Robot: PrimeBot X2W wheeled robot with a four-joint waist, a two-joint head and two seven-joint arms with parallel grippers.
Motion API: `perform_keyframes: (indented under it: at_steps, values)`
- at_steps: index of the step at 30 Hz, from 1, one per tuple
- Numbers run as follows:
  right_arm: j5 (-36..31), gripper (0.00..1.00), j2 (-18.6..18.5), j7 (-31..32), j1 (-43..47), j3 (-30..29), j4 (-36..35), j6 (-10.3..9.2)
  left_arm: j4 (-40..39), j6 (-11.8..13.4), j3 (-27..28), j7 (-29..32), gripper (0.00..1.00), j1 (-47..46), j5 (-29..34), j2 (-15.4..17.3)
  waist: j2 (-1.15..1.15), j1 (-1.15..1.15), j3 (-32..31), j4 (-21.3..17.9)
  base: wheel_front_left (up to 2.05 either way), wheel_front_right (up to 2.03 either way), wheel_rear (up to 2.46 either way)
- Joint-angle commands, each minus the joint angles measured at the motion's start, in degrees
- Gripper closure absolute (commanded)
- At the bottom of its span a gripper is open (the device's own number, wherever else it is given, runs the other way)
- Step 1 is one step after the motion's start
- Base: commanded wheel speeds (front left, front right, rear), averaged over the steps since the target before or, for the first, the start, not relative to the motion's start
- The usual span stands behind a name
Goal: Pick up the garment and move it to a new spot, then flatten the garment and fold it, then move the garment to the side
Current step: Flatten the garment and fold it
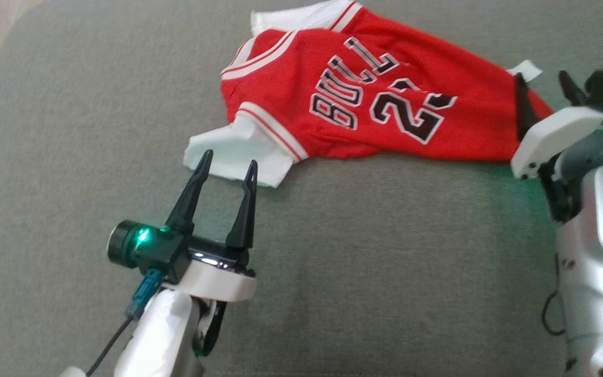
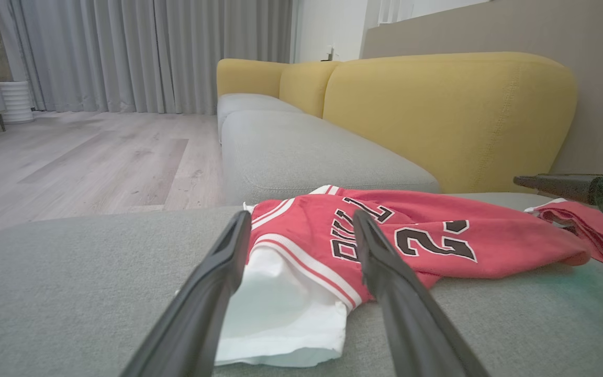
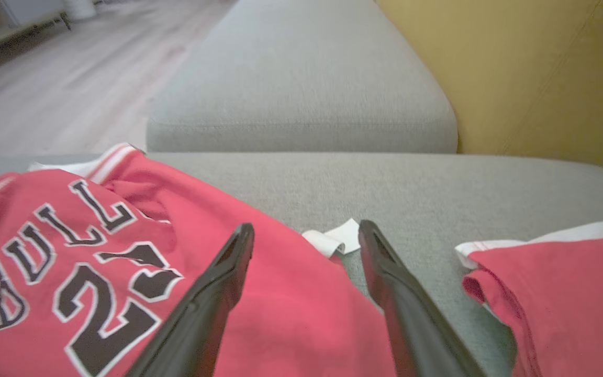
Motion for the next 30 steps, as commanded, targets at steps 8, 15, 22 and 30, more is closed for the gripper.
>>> perform_keyframes:
  at_steps: [8, 15, 22, 30]
  values:
    - [-7.82, 0.67, -4.33, 3.6, -9.28, -2.56, 13.84, -0.05, -1.37, 0.96, -1.07, -0.54, 0.0, -3.85, -2.26, 0.05, 0.0, -0.01, 4.55, 4.91, 0.0, 0.0, 0.0]
    - [-11.6, 1.0, -6.17, -4.07, -16.17, -2.15, 17.56, -0.05, -1.12, 1.85, -2.13, -0.54, 0.0, -4.18, -3.38, 0.04, 0.0, -0.01, 3.75, 5.61, 0.0, 0.0, 0.0]
    - [-13.25, 1.0, -6.97, -9.35, -19.47, 0.82, 17.09, -0.05, -1.47, 2.33, -2.11, -0.54, 0.0, -3.86, -3.86, 0.04, 0.0, -0.01, 3.12, 6.01, 0.0, 0.0, 0.0]
    - [-19.08, 1.0, -10.49, -12.69, -26.34, 2.2, 16.85, -0.05, -2.59, 2.16, -3.39, -0.54, 0.0, -5.55, -4.34, 0.04, 0.0, -0.01, 6.24, 8.9, 0.0, 0.0, 0.0]
